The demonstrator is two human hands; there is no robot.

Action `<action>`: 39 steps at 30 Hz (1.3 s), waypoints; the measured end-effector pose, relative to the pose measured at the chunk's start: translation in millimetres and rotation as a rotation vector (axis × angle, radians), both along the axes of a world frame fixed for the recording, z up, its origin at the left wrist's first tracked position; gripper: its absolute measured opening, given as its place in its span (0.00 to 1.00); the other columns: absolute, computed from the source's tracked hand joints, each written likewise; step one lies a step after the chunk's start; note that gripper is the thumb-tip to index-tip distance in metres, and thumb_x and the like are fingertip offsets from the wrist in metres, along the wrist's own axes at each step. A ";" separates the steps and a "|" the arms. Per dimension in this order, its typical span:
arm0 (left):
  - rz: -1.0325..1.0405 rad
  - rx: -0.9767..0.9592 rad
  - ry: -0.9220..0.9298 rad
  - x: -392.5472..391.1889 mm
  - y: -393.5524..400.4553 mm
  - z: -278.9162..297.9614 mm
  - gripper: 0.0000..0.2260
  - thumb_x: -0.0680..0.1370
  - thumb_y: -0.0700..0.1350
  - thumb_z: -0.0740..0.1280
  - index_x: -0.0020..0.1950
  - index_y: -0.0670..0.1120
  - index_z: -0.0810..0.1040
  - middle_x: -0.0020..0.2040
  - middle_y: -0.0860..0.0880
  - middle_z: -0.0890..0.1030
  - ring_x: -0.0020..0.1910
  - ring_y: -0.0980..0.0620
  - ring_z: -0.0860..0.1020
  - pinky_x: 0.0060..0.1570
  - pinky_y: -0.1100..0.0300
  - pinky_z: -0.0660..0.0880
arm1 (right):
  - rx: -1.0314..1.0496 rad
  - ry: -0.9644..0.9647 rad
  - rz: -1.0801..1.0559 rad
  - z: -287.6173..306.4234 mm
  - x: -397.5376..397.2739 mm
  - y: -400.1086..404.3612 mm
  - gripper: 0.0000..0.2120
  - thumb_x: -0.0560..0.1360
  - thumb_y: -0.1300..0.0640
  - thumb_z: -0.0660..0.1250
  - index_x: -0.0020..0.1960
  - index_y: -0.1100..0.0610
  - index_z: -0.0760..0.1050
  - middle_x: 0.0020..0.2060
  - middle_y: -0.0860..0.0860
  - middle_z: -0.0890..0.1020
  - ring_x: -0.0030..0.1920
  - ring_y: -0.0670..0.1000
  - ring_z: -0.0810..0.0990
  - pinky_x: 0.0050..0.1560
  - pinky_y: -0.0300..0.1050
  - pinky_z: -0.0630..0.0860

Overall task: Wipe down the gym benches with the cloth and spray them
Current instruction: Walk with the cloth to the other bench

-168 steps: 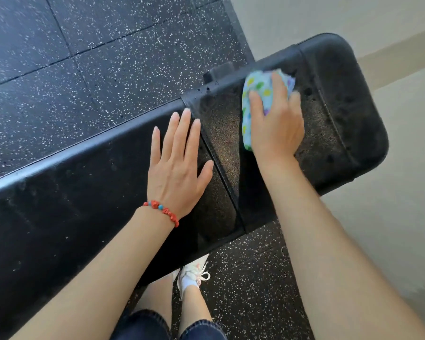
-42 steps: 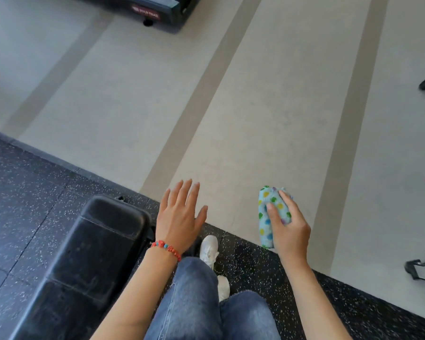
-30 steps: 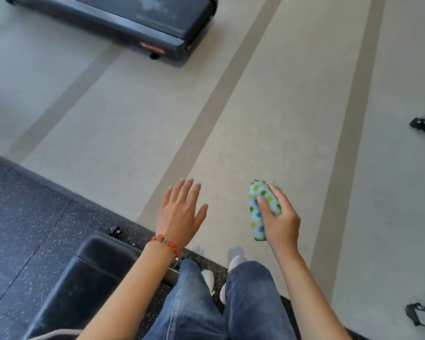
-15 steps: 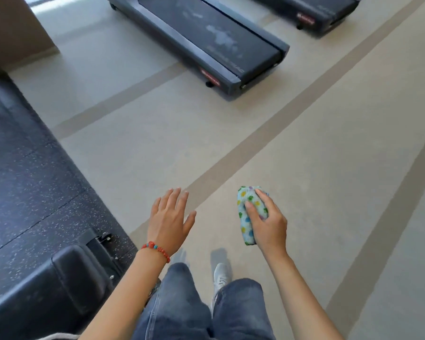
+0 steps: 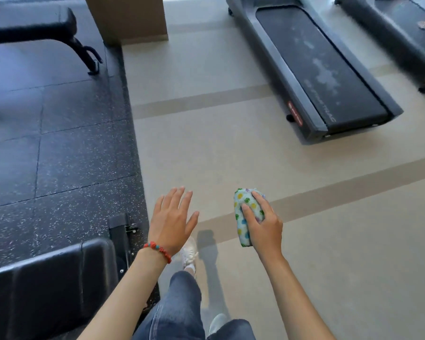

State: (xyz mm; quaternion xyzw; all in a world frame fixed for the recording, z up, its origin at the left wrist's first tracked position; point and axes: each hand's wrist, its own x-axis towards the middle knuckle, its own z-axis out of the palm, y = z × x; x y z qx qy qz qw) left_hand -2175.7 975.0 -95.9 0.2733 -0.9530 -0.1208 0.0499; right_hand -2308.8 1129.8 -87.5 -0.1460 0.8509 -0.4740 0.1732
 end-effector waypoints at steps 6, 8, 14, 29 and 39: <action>0.057 -0.016 -0.012 -45.8 -114.9 -2.2 0.23 0.75 0.53 0.55 0.59 0.38 0.78 0.57 0.38 0.79 0.55 0.39 0.79 0.54 0.42 0.74 | 0.018 -0.010 0.071 -0.3 -58.1 -117.5 0.18 0.74 0.54 0.67 0.63 0.50 0.73 0.51 0.43 0.73 0.51 0.41 0.71 0.45 0.20 0.64; 0.079 -0.040 -0.001 -60.9 -152.6 2.0 0.24 0.75 0.53 0.55 0.59 0.38 0.78 0.57 0.38 0.80 0.55 0.39 0.79 0.54 0.43 0.75 | 0.004 0.000 0.085 3.1 -76.4 -152.8 0.17 0.74 0.54 0.67 0.63 0.51 0.73 0.52 0.44 0.73 0.51 0.43 0.72 0.43 0.18 0.64; 0.174 -0.065 0.032 -107.5 -246.2 6.8 0.23 0.76 0.53 0.55 0.59 0.38 0.77 0.57 0.38 0.79 0.56 0.39 0.78 0.54 0.42 0.74 | 0.003 0.024 0.139 7.3 -136.3 -247.0 0.18 0.74 0.54 0.67 0.63 0.51 0.73 0.56 0.47 0.76 0.52 0.45 0.74 0.51 0.36 0.71; 0.381 -0.073 0.046 -260.2 -455.5 24.3 0.23 0.75 0.52 0.55 0.59 0.38 0.77 0.58 0.38 0.79 0.57 0.40 0.78 0.55 0.41 0.73 | -0.038 0.047 0.372 18.2 -317.8 -506.1 0.17 0.73 0.54 0.68 0.62 0.50 0.74 0.57 0.52 0.78 0.54 0.51 0.77 0.55 0.47 0.74; 0.468 -0.055 0.039 -310.8 -617.6 14.8 0.24 0.76 0.53 0.55 0.61 0.38 0.76 0.59 0.37 0.78 0.58 0.38 0.78 0.56 0.40 0.73 | -0.042 0.028 0.430 11.6 -374.0 -684.7 0.18 0.73 0.54 0.68 0.62 0.49 0.73 0.52 0.53 0.79 0.47 0.50 0.76 0.51 0.47 0.76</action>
